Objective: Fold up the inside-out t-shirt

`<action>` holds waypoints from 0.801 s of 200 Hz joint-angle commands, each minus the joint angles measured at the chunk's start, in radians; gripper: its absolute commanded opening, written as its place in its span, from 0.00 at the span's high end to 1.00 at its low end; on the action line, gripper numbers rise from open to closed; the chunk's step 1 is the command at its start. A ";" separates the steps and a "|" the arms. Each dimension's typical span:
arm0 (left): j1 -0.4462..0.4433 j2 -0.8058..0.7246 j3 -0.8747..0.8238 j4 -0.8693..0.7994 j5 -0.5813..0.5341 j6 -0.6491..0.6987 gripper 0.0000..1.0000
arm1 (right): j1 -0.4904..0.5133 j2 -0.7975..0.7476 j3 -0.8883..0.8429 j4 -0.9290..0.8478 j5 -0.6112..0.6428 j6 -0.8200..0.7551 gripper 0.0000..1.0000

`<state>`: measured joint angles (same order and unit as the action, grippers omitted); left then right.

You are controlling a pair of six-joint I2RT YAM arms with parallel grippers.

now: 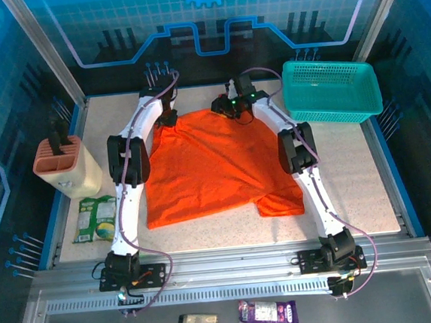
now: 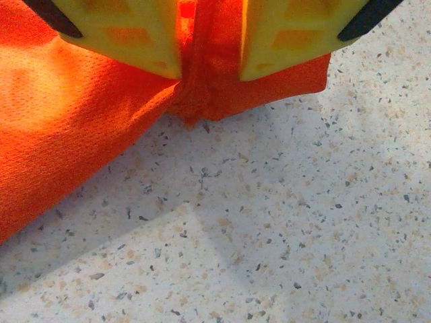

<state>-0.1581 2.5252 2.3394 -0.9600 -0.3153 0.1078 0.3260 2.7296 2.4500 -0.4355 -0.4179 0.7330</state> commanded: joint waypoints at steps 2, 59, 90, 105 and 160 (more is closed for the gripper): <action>-0.001 -0.020 0.031 -0.027 -0.016 0.026 0.74 | -0.004 0.040 0.035 -0.043 0.035 0.018 0.62; -0.001 -0.011 0.054 -0.043 -0.028 0.033 0.82 | -0.007 0.054 0.015 -0.081 0.047 -0.002 0.65; -0.001 -0.006 0.061 -0.046 -0.031 0.023 0.74 | -0.008 0.059 0.014 -0.097 0.053 -0.009 0.66; 0.000 -0.006 0.060 -0.044 -0.032 0.026 0.77 | -0.008 0.058 0.011 -0.099 0.054 -0.014 0.67; 0.004 0.026 0.091 -0.061 -0.002 0.017 0.87 | -0.011 0.059 0.010 -0.089 0.056 -0.006 0.67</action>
<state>-0.1581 2.5259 2.3802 -0.9840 -0.3359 0.1322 0.3241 2.7441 2.4557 -0.4637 -0.3882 0.7341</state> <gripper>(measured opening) 0.134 0.328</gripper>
